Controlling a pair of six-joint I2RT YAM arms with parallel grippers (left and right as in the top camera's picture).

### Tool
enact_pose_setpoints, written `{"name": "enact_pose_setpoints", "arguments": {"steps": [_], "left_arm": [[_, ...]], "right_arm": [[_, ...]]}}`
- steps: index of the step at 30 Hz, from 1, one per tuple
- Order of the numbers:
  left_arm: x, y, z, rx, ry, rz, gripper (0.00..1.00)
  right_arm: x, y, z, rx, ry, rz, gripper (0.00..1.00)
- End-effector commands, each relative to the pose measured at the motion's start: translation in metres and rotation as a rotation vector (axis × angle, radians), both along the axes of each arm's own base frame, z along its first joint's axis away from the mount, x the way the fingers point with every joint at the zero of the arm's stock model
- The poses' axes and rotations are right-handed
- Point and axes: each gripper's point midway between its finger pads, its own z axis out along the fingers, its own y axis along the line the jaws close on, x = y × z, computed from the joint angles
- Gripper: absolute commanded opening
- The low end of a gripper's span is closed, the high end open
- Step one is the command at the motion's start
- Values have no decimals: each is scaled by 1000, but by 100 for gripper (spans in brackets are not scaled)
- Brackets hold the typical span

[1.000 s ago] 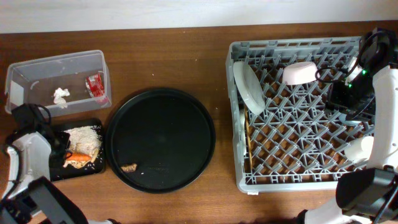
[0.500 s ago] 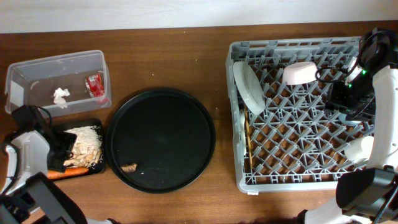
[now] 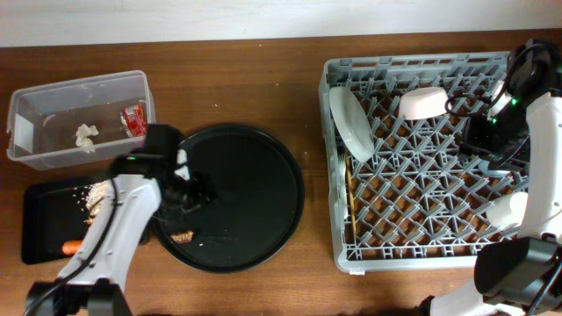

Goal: Sort waste into correct bins and load items into the dishwasher rack
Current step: 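Grasp the brown food scrap on the round tray with the left gripper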

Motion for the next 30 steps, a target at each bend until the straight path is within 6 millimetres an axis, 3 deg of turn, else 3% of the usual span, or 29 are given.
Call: {"name": "enact_pose_setpoints", "arguments": {"steps": [1, 7, 11, 16, 23, 30], "left_arm": [[-19, 14, -19, 127, 85, 20, 75], [-36, 37, -20, 253, 149, 77, 74], [-54, 43, -36, 285, 201, 117, 76], [-56, 43, -55, 280, 177, 134, 76], [-52, 46, -69, 294, 126, 141, 69], [-44, 46, -69, 293, 95, 145, 40]], "right_arm": [[-1, 1, -1, 5, 7, -11, 58], [-1, 1, -1, 5, 7, -10, 58], [-1, 1, -1, 8, 6, -10, 58], [-1, 1, -1, 8, 7, -10, 58], [-1, 1, -1, 8, 7, -11, 58], [-1, 1, -1, 8, 7, -10, 58]]}}
